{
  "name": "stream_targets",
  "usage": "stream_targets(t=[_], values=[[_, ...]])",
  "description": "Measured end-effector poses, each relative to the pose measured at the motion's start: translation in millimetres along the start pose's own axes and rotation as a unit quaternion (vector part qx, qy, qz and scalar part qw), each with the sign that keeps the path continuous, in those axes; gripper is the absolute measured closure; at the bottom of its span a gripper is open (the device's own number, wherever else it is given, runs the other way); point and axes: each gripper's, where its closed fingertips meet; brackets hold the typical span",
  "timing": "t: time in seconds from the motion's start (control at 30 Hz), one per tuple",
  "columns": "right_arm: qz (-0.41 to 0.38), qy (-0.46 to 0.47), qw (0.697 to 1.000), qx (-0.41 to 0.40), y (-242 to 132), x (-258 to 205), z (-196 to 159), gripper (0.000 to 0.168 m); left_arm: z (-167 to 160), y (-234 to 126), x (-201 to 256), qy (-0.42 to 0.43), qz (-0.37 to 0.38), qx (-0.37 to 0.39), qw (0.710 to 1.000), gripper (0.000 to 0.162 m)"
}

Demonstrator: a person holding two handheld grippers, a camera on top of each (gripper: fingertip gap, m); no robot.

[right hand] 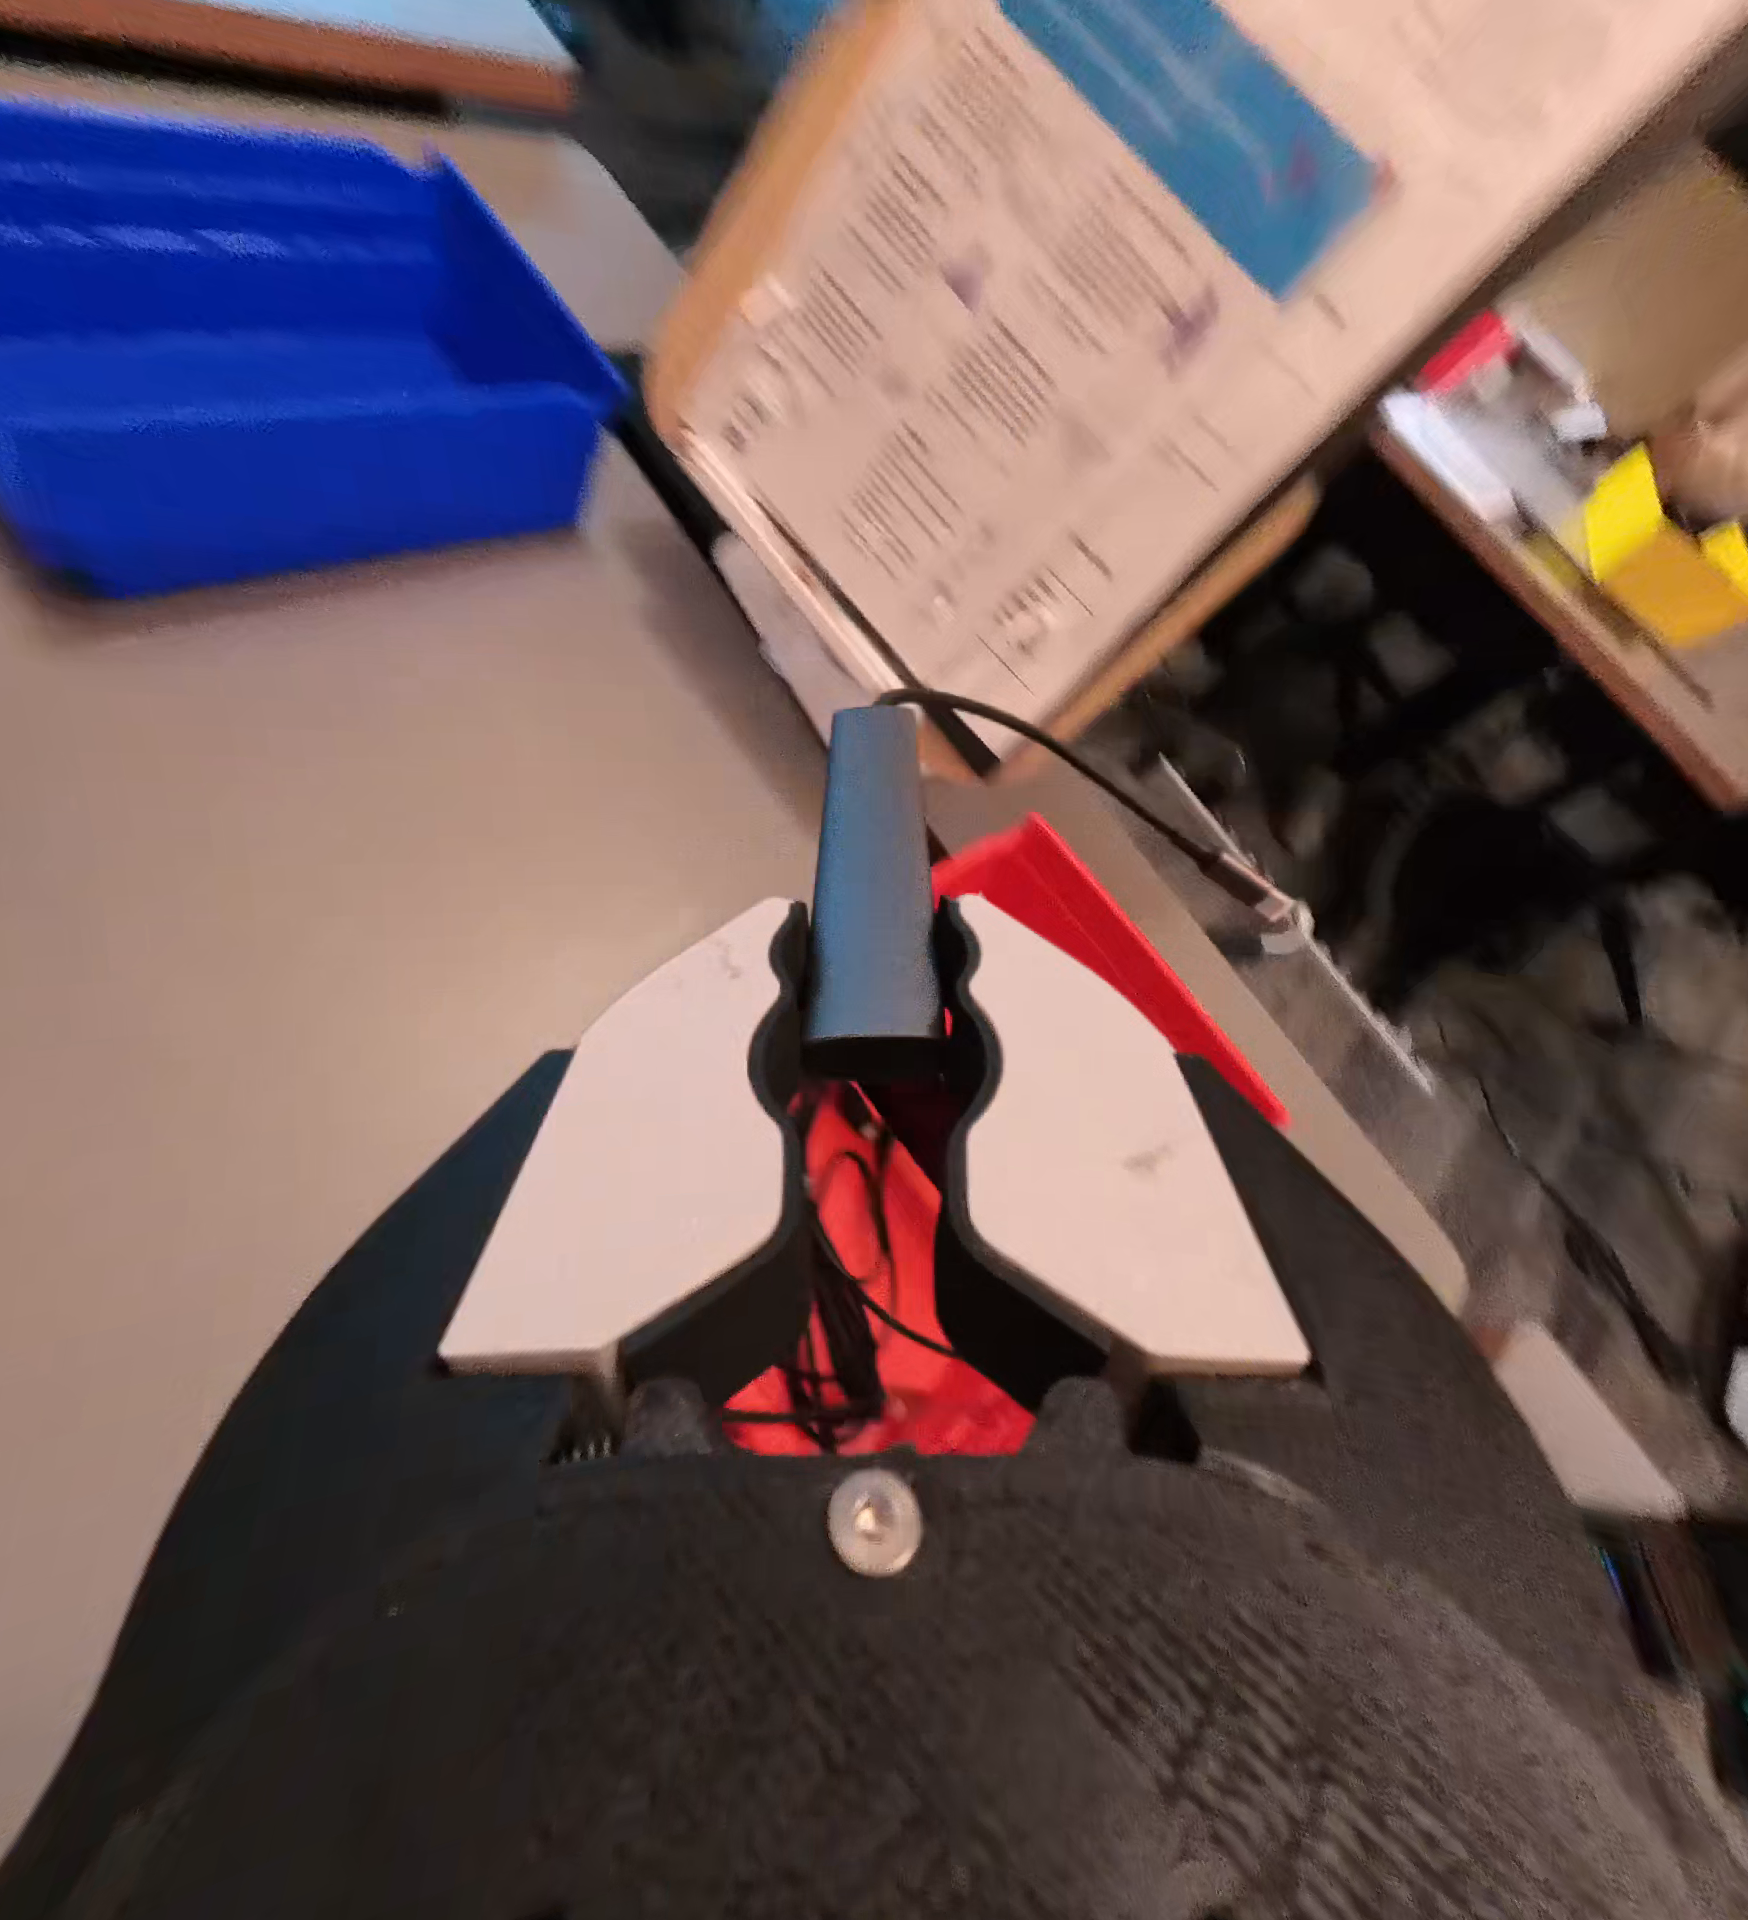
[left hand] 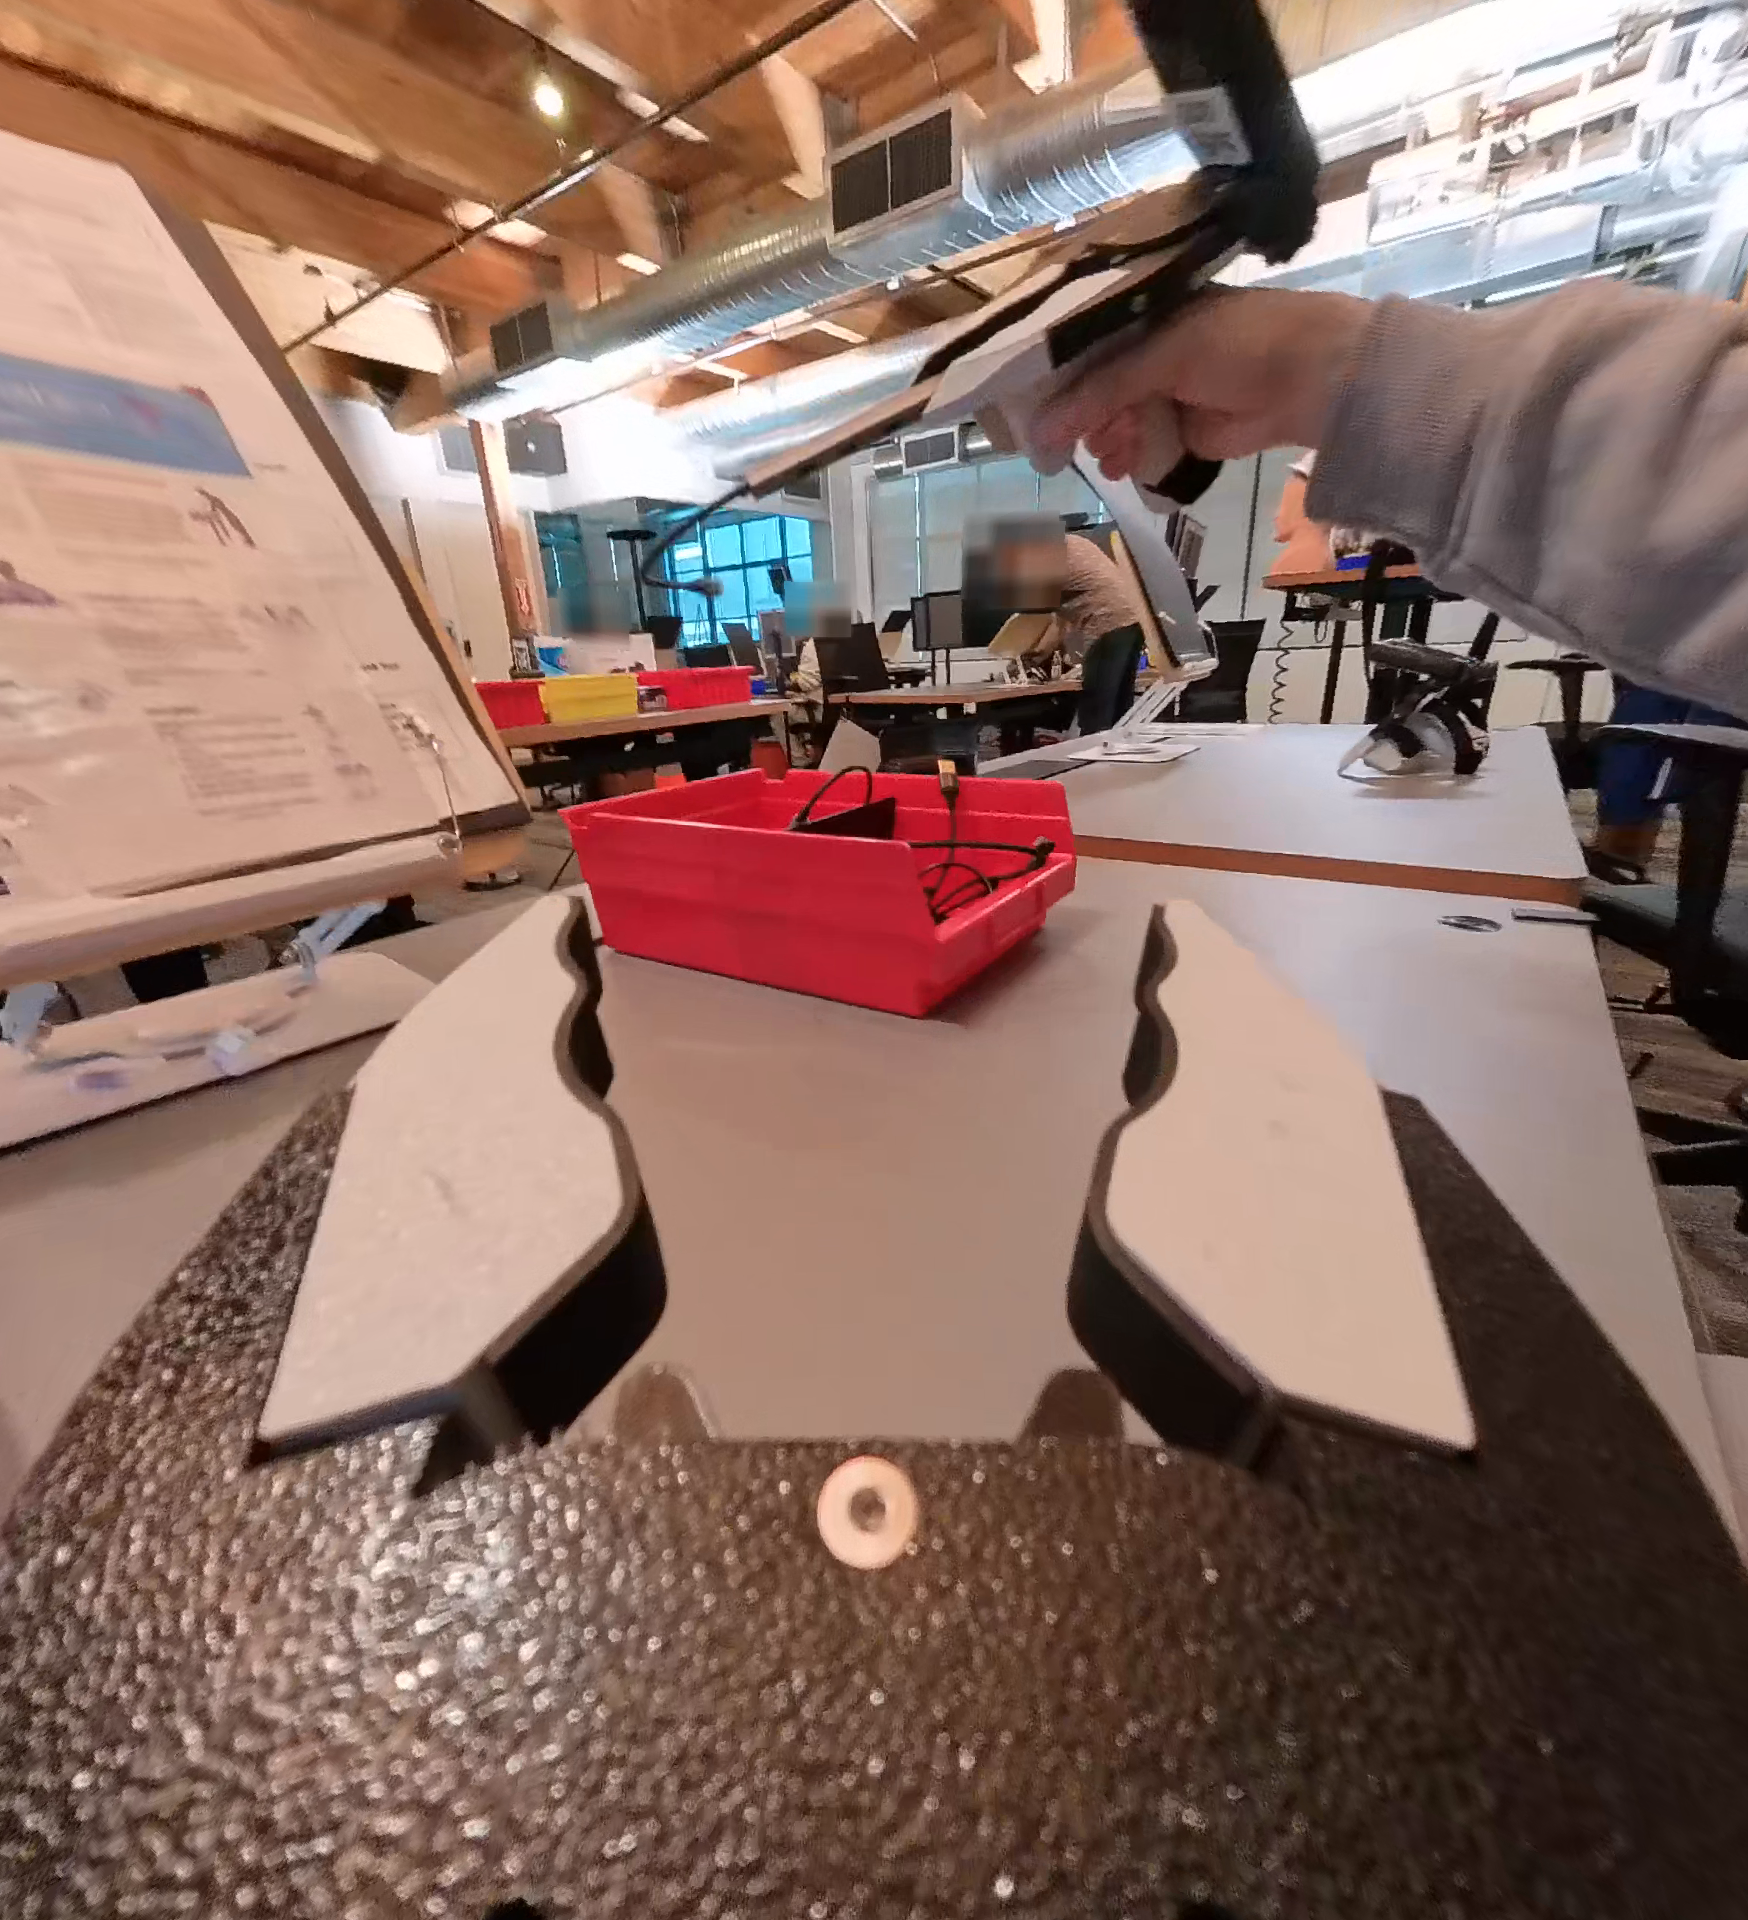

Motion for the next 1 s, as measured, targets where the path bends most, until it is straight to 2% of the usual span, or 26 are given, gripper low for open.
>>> stream_targets(t=[0.03, 0.1, 0.27, 0.33, 0.4, 0.47, 0.5, 0.53, 0.57, 0.67, 0.77, 0.9, 1.0], values=[[-0.017, 0.014, 0.999, -0.023, 7.4, 17.4, -11.4, 0.145, -2.6, 0.0, -0.9, 0.001, 0.001, -0.004, 1.000, 0.068], [0.035, 0.016, 0.997, -0.068, 28.0, 23.2, -36.4, 0.144, -7.9, 0.1, -2.5, 0.002, 0.002, -0.013, 1.000, 0.070], [0.085, 0.031, 0.991, -0.103, 82.1, 26.2, -68.1, 0.145, -16.2, 1.0, -4.0, -0.006, 0.003, -0.024, 1.000, 0.076], [0.097, 0.027, 0.989, -0.112, 98.8, 29.1, -78.8, 0.140, -17.3, 0.6, -5.3, 0.001, 0.009, -0.024, 1.000, 0.081], [0.070, 0.025, 0.990, -0.116, 112.9, 44.7, -87.4, 0.135, -17.1, -0.3, -5.8, 0.009, 0.012, -0.018, 1.000, 0.085], [-0.009, 0.004, 0.992, -0.125, 121.7, 74.3, -99.4, 0.130, -20.3, 0.2, -5.6, 0.006, 0.008, -0.023, 1.000, 0.086], [-0.049, 0.000, 0.990, -0.134, 122.9, 88.4, -105.6, 0.121, -22.5, 0.7, -5.3, 0.001, 0.006, -0.026, 1.000, 0.086], [-0.061, -0.001, 0.987, -0.148, 123.2, 93.8, -112.3, 0.124, -24.4, 1.5, -5.0, -0.002, 0.005, -0.030, 1.000, 0.086], [-0.065, 0.001, 0.985, -0.161, 123.1, 96.1, -118.8, 0.126, -25.7, 2.0, -4.1, -0.004, 0.003, -0.031, 0.999, 0.086], [-0.106, -0.010, 0.978, -0.178, 114.0, 104.2, -129.3, 0.119, -27.6, 3.7, -0.3, -0.001, -0.005, -0.035, 0.999, 0.086], [-0.161, 0.020, 0.976, -0.146, 86.6, 98.8, -126.8, 0.121, -28.8, 4.6, 1.9, 0.004, -0.006, -0.040, 0.999, 0.087], [-0.153, 0.142, 0.978, -0.026, 36.9, 34.2, -128.9, 0.124, -32.4, 7.0, 1.3, 0.010, 0.005, -0.055, 0.998, 0.090], [-0.147, 0.189, 0.970, 0.032, 3.3, -29.4, -151.5, 0.129, -44.5, 11.8, -4.9, -0.002, 0.042, -0.104, 0.994, 0.094]])
Point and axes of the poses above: each gripper's, where its closed fingertips meet, y out along the fingers, z out of its top, x = y × z across the jaws, and after that the axes turned 3 degrees about z, right-handed
